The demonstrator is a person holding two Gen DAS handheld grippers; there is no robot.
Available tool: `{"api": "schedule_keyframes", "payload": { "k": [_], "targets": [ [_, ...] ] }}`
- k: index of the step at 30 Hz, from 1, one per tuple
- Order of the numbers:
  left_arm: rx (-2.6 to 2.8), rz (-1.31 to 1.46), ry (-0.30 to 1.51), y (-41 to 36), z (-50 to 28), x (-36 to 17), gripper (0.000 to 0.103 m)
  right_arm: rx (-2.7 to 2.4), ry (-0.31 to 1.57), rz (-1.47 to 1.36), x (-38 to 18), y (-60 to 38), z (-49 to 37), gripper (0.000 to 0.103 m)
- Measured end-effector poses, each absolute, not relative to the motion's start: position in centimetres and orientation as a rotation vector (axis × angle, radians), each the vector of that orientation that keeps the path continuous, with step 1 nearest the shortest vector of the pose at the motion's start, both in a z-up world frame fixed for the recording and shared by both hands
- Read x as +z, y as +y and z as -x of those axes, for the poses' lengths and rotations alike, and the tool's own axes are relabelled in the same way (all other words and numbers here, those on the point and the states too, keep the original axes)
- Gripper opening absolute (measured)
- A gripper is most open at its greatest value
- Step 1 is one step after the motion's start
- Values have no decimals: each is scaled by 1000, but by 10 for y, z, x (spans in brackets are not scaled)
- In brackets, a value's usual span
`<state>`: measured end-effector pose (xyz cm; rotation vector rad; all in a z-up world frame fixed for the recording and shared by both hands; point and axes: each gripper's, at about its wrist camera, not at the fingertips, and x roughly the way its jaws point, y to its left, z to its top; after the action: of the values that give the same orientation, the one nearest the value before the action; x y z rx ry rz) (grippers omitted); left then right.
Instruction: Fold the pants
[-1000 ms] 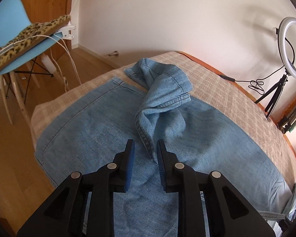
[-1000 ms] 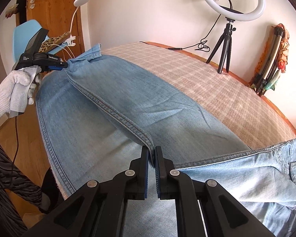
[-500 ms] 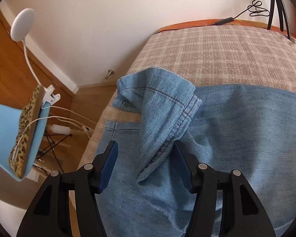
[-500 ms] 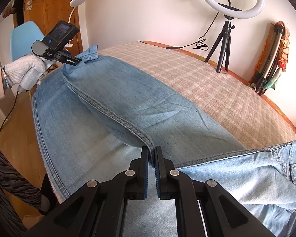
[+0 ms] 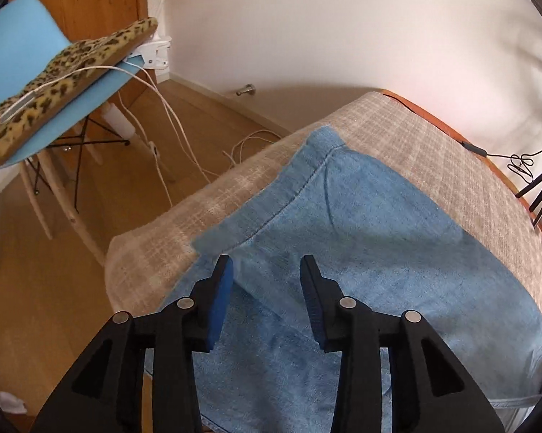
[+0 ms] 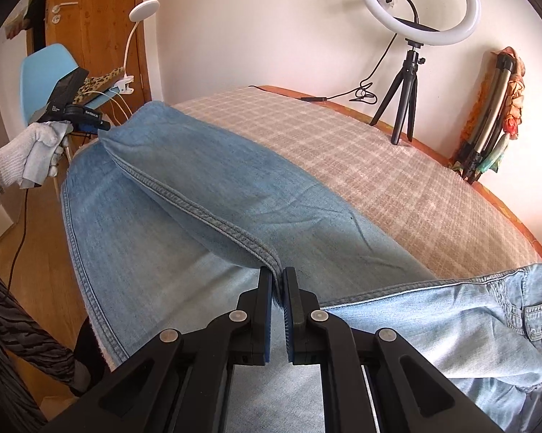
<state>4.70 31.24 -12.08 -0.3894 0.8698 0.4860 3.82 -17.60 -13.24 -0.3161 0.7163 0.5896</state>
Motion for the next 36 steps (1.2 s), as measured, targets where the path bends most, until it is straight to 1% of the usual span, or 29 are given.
{"api": "schedule_keyframes", "payload": {
  "k": [3, 8, 11, 14, 15, 16, 17, 20, 24, 29, 32, 34, 36],
  "targets": [
    [416, 458, 879, 318, -44, -129, 41, 585, 720, 333, -137, -175, -37, 3],
    [372, 577, 875, 323, -41, -137, 42, 567, 720, 348, -140, -174, -37, 3],
    [391, 586, 896, 321, -47, -144, 42, 564, 713, 352, -139, -174, -38, 3],
    [396, 642, 873, 326, -49, -147, 41, 561, 715, 349, -139, -173, -41, 3],
    [395, 656, 860, 328, -49, -147, 35, 561, 714, 350, -138, -173, -42, 3],
    [401, 656, 854, 330, -51, -147, 8, 561, 713, 351, -138, -173, -43, 3],
    [403, 654, 854, 332, -54, -146, 4, 561, 710, 351, -138, -173, -44, 3],
    [389, 645, 834, 333, -60, -137, 4, 554, 702, 349, -135, -174, -47, 3],
    [378, 593, 775, 326, -73, -100, 4, 526, 649, 359, -119, -175, -51, 2],
    [308, 549, 661, 314, -92, -28, 3, 465, 512, 305, -64, -190, -58, 2],
    [285, 499, 592, 305, -84, 7, 3, 459, 434, 251, -31, -203, -47, 2],
    [279, 497, 586, 306, -69, 10, 3, 474, 414, 250, -23, -205, -34, 2],
    [292, 458, 619, 306, -52, -6, 3, 507, 443, 256, -31, -204, -23, 2]
  ]
}}
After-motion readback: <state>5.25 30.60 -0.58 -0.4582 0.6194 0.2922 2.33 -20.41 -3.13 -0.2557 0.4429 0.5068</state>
